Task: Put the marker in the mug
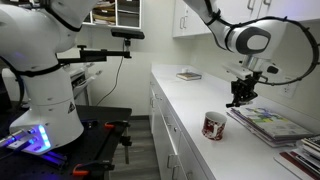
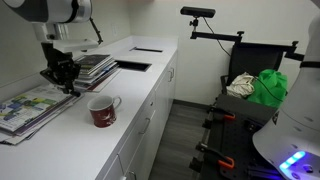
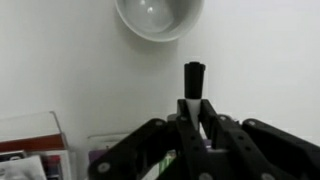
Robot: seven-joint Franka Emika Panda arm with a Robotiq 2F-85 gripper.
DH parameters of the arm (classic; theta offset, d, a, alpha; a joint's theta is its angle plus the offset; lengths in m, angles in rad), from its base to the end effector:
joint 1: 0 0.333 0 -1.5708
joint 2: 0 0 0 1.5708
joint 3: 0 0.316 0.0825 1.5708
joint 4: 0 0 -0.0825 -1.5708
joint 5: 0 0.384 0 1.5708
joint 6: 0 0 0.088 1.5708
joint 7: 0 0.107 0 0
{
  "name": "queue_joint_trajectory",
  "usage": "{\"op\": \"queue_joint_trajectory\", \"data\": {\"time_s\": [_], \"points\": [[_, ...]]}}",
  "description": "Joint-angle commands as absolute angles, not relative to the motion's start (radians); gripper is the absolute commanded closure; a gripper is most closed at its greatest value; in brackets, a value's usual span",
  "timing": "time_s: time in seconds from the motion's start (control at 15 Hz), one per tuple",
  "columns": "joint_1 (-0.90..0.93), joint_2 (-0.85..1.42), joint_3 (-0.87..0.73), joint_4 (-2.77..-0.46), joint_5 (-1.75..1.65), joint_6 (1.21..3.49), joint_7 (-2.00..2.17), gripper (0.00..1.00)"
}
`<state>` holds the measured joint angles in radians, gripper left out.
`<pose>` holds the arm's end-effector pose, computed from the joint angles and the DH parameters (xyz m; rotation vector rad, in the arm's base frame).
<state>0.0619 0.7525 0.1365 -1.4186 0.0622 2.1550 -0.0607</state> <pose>0.7153 0.1268 0.2541 -2.9842 -0.2820 0.0305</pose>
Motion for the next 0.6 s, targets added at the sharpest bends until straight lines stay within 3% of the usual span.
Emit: {"op": "queue_joint_trajectory", "data": {"time_s": [0.0,0.53], "points": [[0.009,0.641,0.183,-1.604,0.088,2.209,-0.284,0.95],[-0.172,0.518,0.322,-1.780,0.309,2.305,-0.827,0.95]]}}
